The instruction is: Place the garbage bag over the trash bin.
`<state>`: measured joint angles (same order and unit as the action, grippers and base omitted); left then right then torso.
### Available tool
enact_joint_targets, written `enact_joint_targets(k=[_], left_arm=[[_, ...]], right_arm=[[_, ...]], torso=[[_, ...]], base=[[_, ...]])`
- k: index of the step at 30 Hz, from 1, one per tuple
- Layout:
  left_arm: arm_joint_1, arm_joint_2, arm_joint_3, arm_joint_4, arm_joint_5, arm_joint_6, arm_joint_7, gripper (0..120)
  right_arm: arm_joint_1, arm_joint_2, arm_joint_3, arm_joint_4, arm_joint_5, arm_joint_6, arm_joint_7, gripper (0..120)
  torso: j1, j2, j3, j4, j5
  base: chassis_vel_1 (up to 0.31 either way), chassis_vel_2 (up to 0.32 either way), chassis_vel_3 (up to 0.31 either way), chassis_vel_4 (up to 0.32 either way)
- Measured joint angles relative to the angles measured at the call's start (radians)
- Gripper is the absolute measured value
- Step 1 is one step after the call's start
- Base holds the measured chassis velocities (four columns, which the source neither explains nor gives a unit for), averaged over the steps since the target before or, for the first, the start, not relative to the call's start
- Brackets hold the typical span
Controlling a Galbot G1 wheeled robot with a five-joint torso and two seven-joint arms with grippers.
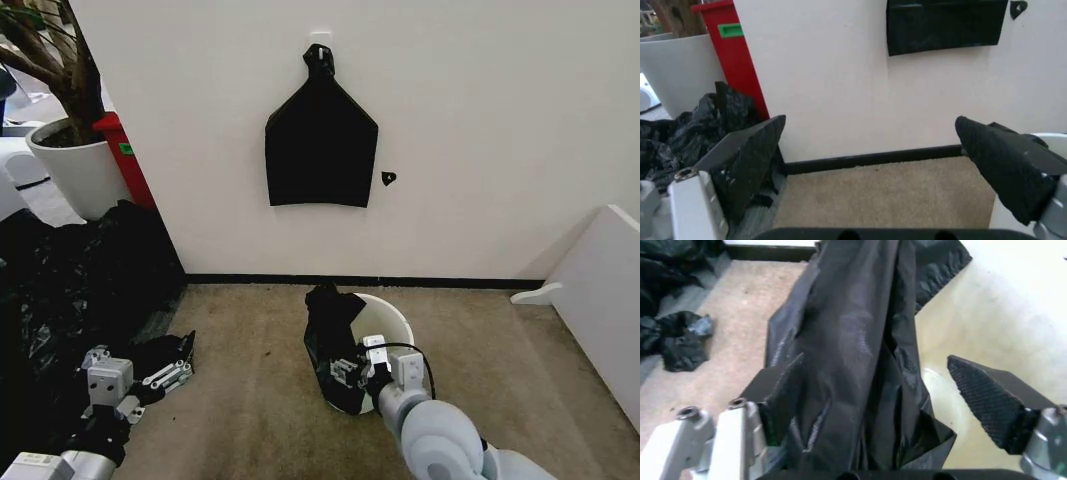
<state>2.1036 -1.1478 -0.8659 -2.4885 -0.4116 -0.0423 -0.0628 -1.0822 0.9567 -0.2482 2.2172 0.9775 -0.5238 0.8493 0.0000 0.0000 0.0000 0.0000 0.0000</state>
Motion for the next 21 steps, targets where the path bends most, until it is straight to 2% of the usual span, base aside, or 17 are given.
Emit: enact_joint_targets(k=[21], left_arm=[[0.002, -0.009, 0.007, 0.002, 0.008, -0.006, 0.007, 100]], right_arm=[[0.028, 0.055, -0.045, -0.05, 0.005, -0.003, 0.055, 79]], torso=[[0.0, 0.0, 0.0, 0.0, -0.0001]], base=[[0.0, 0.0, 0.0, 0.0]])
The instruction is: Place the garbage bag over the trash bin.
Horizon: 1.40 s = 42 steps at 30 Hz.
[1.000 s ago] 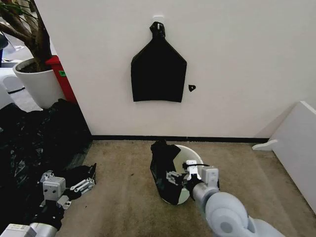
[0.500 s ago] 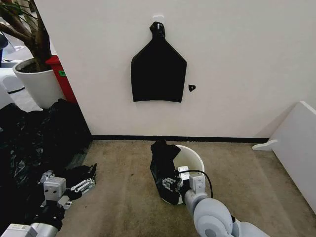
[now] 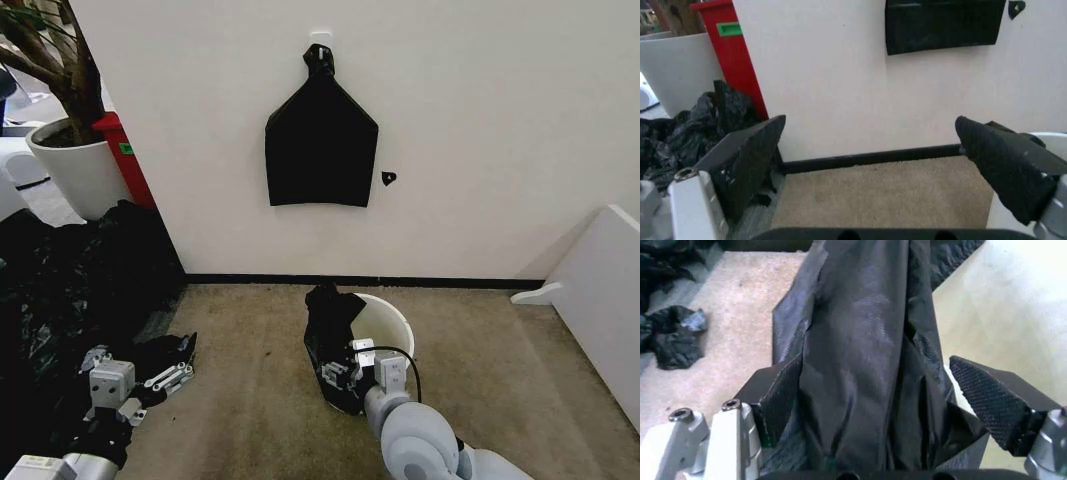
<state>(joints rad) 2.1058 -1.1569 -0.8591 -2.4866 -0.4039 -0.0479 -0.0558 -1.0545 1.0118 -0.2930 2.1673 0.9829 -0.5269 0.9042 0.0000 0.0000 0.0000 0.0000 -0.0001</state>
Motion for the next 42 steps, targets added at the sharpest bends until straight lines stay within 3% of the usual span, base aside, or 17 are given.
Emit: enact_joint_targets(k=[10, 23, 42], left_arm=[[-0.009, 0.008, 0.002, 0.005, -0.006, -0.001, 0.0, 100], [-0.024, 0.009, 0.02, 0.019, -0.007, -0.002, 0.001, 100], [-0.021, 0.048, 0.048, 0.031, 0.009, 0.001, 0.018, 100]], right_arm=[[0.017, 0.018, -0.014, -0.032, -0.021, 0.0, 0.035, 79], [0.022, -0.004, 0.052, -0.056, -0.064, 0.005, 0.028, 79], [0.014, 0.028, 0.117, -0.113, -0.205, 0.028, 0.036, 82]], torso=[[0.0, 0.0, 0.0, 0.0, 0.0001], [0.0, 0.0, 0.0, 0.0, 0.0001], [0.0, 0.0, 0.0, 0.0001, 0.0002]], base=[[0.0, 0.0, 0.0, 0.0], [0.0, 0.0, 0.0, 0.0], [0.0, 0.0, 0.0, 0.0]])
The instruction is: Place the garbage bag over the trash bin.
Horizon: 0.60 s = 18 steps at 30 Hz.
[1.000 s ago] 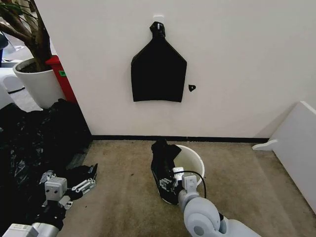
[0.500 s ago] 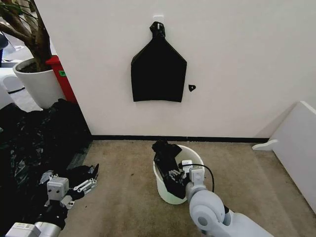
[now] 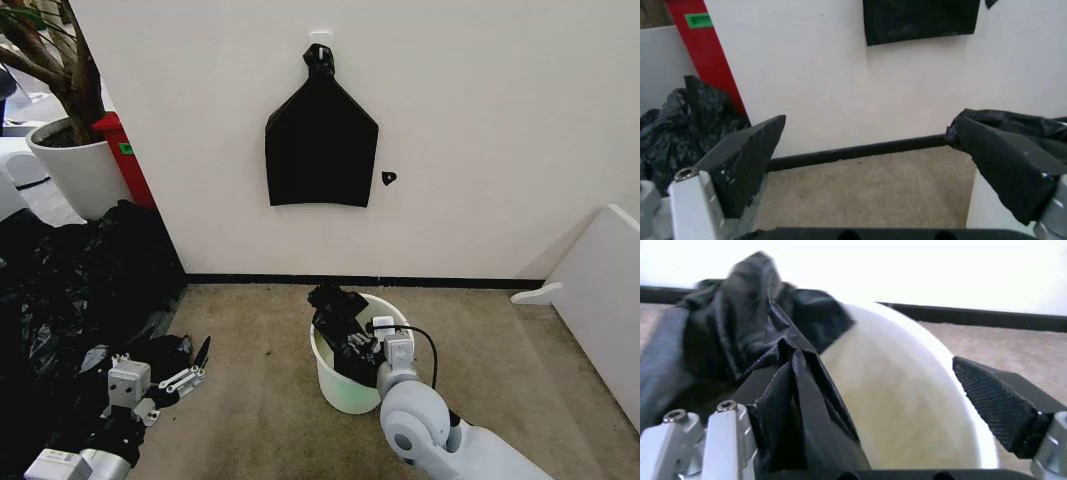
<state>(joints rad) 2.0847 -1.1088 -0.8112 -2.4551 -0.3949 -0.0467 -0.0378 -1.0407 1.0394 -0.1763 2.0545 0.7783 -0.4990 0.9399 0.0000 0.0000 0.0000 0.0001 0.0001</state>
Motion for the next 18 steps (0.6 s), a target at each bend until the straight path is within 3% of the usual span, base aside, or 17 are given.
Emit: enact_joint_targets(k=[7, 11, 15, 18], left_arm=[[-0.04, 0.118, 0.046, 0.024, -0.019, 0.034, -0.01, 100], [-0.082, 0.194, 0.065, 0.045, -0.058, 0.052, -0.025, 100], [-0.097, 0.202, 0.071, 0.05, -0.068, 0.053, -0.029, 100], [-0.098, 0.197, 0.074, 0.05, -0.069, 0.053, -0.03, 100]], right_arm=[[-0.026, -0.003, 0.048, 0.032, 0.053, 0.013, 0.052, 86], [-0.039, -0.013, 0.088, 0.121, 0.243, 0.009, 0.107, 95], [-0.045, -0.016, 0.126, 0.162, 0.34, 0.033, 0.11, 98], [-0.056, -0.032, 0.156, 0.211, 0.367, 0.059, 0.039, 98]], torso=[[0.0, 0.0, 0.0, -0.0003, -0.0001], [0.0, 0.0, 0.0, -0.0003, -0.0002], [0.0, 0.0, 0.0, -0.0001, 0.0], [0.0, 0.0, 0.0, -0.0001, -0.0002]], base=[[0.0, 0.0, 0.0, 0.0], [0.0, 0.0, 0.0, 0.0], [0.0, 0.0, 0.0, 0.0], [0.0, 0.0, 0.0, 0.0]])
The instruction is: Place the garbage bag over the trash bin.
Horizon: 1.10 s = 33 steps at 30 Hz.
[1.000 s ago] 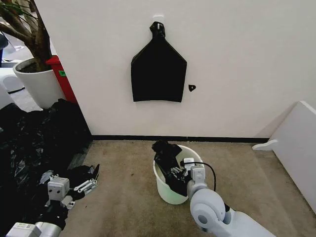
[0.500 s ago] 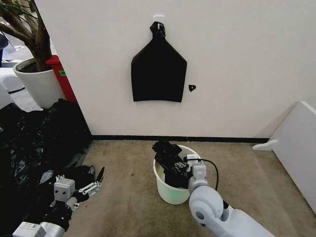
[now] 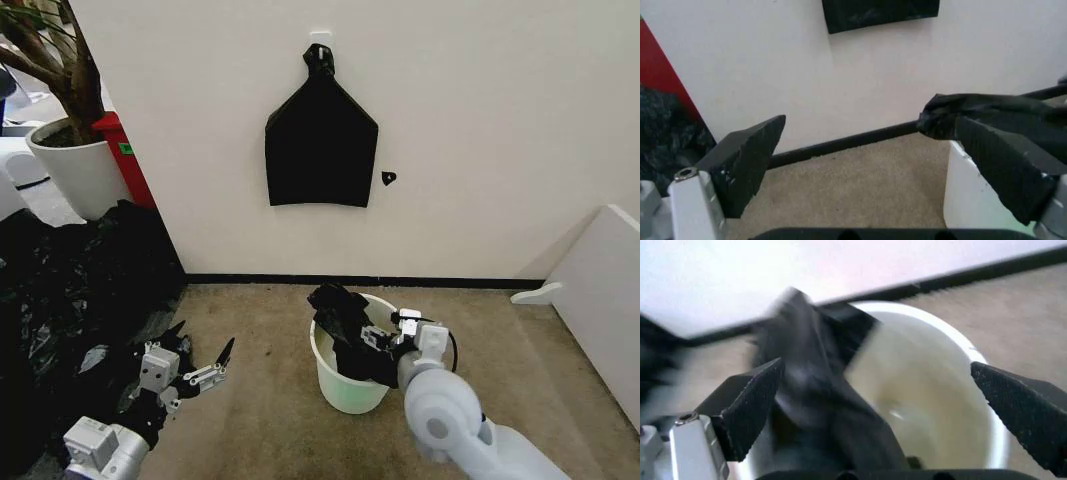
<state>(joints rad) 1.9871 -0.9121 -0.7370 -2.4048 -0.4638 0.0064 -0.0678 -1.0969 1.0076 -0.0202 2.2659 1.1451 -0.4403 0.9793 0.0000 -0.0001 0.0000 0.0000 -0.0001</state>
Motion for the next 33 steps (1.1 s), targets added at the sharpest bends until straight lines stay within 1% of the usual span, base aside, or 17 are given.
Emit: enact_joint_targets(k=[3, 4, 6, 9, 11, 12, 13, 16, 19, 21, 28, 33], left_arm=[[0.004, -0.007, 0.001, 0.002, 0.001, -0.001, 0.0, 100], [0.004, -0.007, 0.001, 0.002, 0.001, -0.001, 0.0, 100], [0.003, -0.007, 0.001, 0.004, 0.001, -0.001, 0.0, 100], [0.008, -0.01, -0.004, 0.004, 0.001, -0.002, -0.001, 100], [0.019, -0.012, -0.013, 0.003, 0.001, -0.003, -0.002, 100], [0.025, -0.013, -0.018, 0.001, 0.001, -0.004, -0.002, 100], [0.025, -0.013, -0.018, 0.001, 0.001, -0.004, -0.002, 100], [0.043, -0.015, -0.032, -0.004, 0.002, -0.006, -0.002, 100], [0.054, -0.017, -0.04, -0.008, 0.002, -0.007, -0.002, 100], [0.057, -0.019, -0.041, -0.008, 0.002, -0.007, -0.002, 100], [0.056, -0.025, -0.037, -0.007, 0.004, -0.008, -0.001, 100], [0.056, -0.026, -0.037, -0.007, 0.004, -0.008, -0.001, 100]], right_arm=[[-0.006, -0.026, 0.002, 0.063, 0.002, 0.021, -0.115, 100], [-0.006, -0.026, 0.002, 0.063, 0.002, 0.021, -0.115, 100], [-0.005, -0.028, -0.021, 0.084, -0.009, 0.026, -0.195, 100], [0.005, -0.012, -0.076, 0.068, -0.064, 0.03, -0.329, 100], [0.023, 0.006, -0.125, 0.032, -0.097, 0.024, -0.363, 100], [0.034, 0.021, -0.147, 0.008, -0.104, 0.018, -0.361, 100], [0.034, 0.021, -0.147, 0.008, -0.104, 0.018, -0.361, 100], [0.052, 0.067, -0.179, -0.058, -0.108, 0.007, -0.32, 99], [0.055, 0.087, -0.185, -0.094, -0.107, -0.004, -0.271, 91], [0.051, 0.087, -0.183, -0.099, -0.117, -0.005, -0.252, 82], [0.04, 0.074, -0.143, -0.079, -0.106, -0.015, -0.22, 79], [0.039, 0.074, -0.143, -0.095, -0.087, -0.016, -0.211, 75]], torso=[[0.0, 0.0, 0.0, 0.0, 0.0], [0.0, 0.0, 0.0, 0.0, 0.0], [0.0, 0.0, 0.0, -0.0001, 0.0], [0.0, 0.0, 0.0, -0.0001, -0.0001], [0.0, 0.0, 0.0, 0.0, 0.0], [0.0, 0.0, 0.0, 0.0002, -0.0001], [0.0, 0.0, 0.0, 0.0002, -0.0001], [0.0, 0.0, 0.0, 0.0002, 0.0003], [0.0, 0.0, 0.0, 0.0001, 0.0002], [0.0, 0.0, 0.0, 0.0, 0.0], [0.0, 0.0, 0.0, 0.0, 0.0], [0.0, 0.0, 0.0, -0.0001, 0.0]], base=[[0.0, 0.0, 0.0, 0.0], [0.0, 0.0, 0.0, 0.0], [0.0, 0.0, 0.0, 0.0], [0.0, 0.0, 0.0, 0.0], [0.0, 0.0, 0.0, 0.0], [0.0, 0.0, 0.0, 0.0], [0.0, 0.0, 0.0, 0.0], [0.0, 0.0, 0.0, 0.0], [0.0, 0.0, 0.0, 0.0], [0.0, 0.0, 0.0, 0.0], [0.0, 0.0, 0.0, 0.0], [0.0, 0.0, 0.0, 0.0]])
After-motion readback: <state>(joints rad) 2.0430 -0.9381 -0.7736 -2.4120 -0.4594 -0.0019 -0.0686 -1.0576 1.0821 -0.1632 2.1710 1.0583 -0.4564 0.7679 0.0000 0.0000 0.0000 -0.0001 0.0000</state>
